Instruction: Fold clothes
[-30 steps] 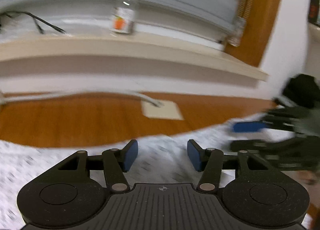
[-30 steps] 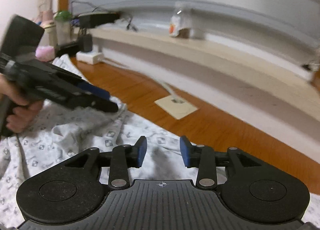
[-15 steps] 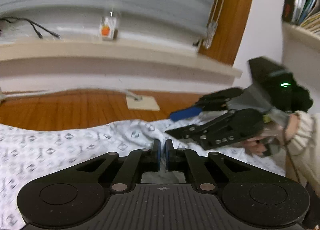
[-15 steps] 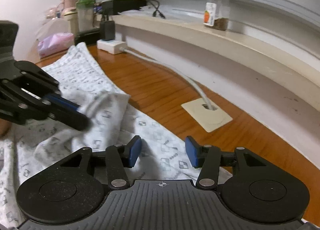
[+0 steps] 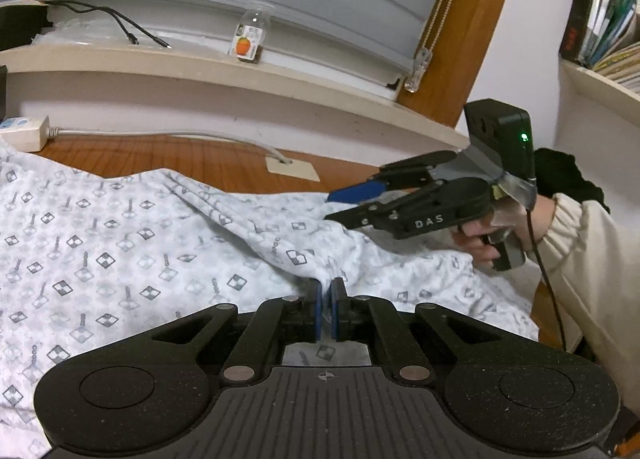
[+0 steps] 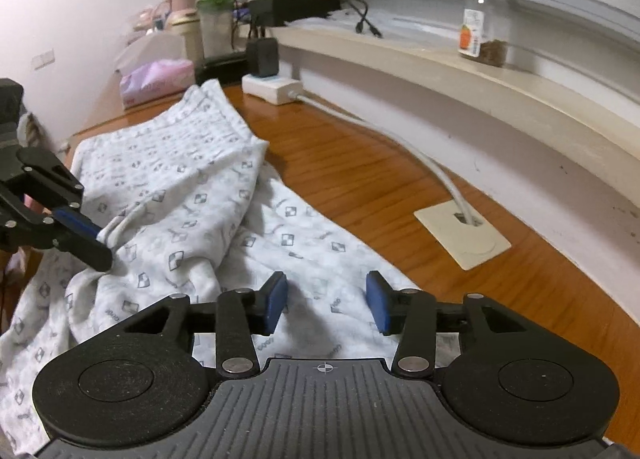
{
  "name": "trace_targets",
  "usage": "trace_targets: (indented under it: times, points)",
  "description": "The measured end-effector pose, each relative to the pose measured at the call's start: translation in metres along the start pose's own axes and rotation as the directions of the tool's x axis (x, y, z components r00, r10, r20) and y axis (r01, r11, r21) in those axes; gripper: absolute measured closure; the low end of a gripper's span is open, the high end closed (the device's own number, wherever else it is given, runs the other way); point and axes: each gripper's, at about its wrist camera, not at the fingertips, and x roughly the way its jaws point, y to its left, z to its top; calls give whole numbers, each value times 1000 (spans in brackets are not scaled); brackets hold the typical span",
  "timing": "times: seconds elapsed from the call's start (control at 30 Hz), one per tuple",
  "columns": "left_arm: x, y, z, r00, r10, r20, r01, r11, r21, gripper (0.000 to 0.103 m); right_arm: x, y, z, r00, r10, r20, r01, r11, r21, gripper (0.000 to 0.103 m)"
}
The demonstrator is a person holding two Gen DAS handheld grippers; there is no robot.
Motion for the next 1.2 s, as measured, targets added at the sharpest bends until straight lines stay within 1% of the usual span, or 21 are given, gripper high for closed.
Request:
trace_targets:
  times: [0.03,0.07,0.1,0.17,0.27,0.33,0.43,0.5,0.53,0.57,0.6,0.63,0.67,0.8,0.9,0.93,0.97,1.03,1.07,1.13,1.2]
  points:
    - [0,-1,1,1000,0,0,0,1000,3,99,2,0,1,1000,5,-7,-5,1000,3,64]
    - [0,-1,1,1000,0,1,0,1000,5,99,2,-2,1,1000,18,-7,-18,1000,15,81]
    - [0,-2,2,1000,1,3,-1,1000,8,99,1,-3,2,1000,26,-1,-26,999,20,96]
    - [-1,-3,3,1000,2,5,-2,1000,14,99,-9,-2,3,997,-23,67,22,1000,15,99]
    - [0,-4,4,1000,6,3,-6,1000,15,99,-14,-6,-1,993,-74,87,71,997,34,97]
    - [2,-4,4,1000,7,0,-7,1000,16,99,-17,-10,-5,990,-103,92,99,994,50,90]
    - [4,-5,5,1000,8,0,-8,1000,19,99,-20,-17,-10,986,-141,90,133,987,85,89]
    - [5,-6,7,1000,9,1,-9,1000,21,99,-21,-25,-12,988,-117,98,105,988,114,89]
    - [6,-6,7,1000,9,1,-9,1000,22,99,-21,-25,-11,989,-104,103,93,990,105,85]
    - [5,-7,8,1000,10,3,-10,1000,23,99,-21,-24,-11,990,-90,108,80,992,97,76]
    - [5,-7,8,1000,10,6,-11,1000,24,99,-18,-19,-9,992,-76,104,69,995,72,71]
    - [4,-8,7,1000,11,10,-11,1000,24,99,-14,-12,-5,994,-61,95,57,998,38,61]
    - [3,-9,7,1000,12,14,-12,1000,22,99,-10,-5,-2,995,-46,86,45,999,4,58]
    - [-1,-13,0,1000,-7,9,7,1000,-3,99,11,20,9,999,-20,25,23,994,-110,57]
    - [-2,-17,-5,1000,-6,-1,6,1000,-1,99,22,28,15,1000,-19,20,21,987,-158,59]
    - [-2,-16,-6,1000,-5,-5,5,1000,-1,99,24,27,18,1000,-10,19,13,988,-153,69]
    - [-2,-16,-8,1000,-4,-9,4,1000,-1,99,24,25,22,999,-12,31,16,991,-134,100]
    - [-2,-16,-9,1000,-2,-15,2,1000,-1,99,26,18,30,997,-31,65,37,995,-88,100]
    - [-2,-16,-10,1000,-2,-16,2,1000,-1,99,25,14,33,994,-62,95,67,997,-47,102]
    - [-2,-16,-11,1000,-2,-18,2,1000,1,99,25,5,39,976,-156,152,149,987,52,102]
    - [-2,-16,-11,1000,-1,-19,1,1000,4,99,30,-4,40,973,-186,135,172,979,107,102]
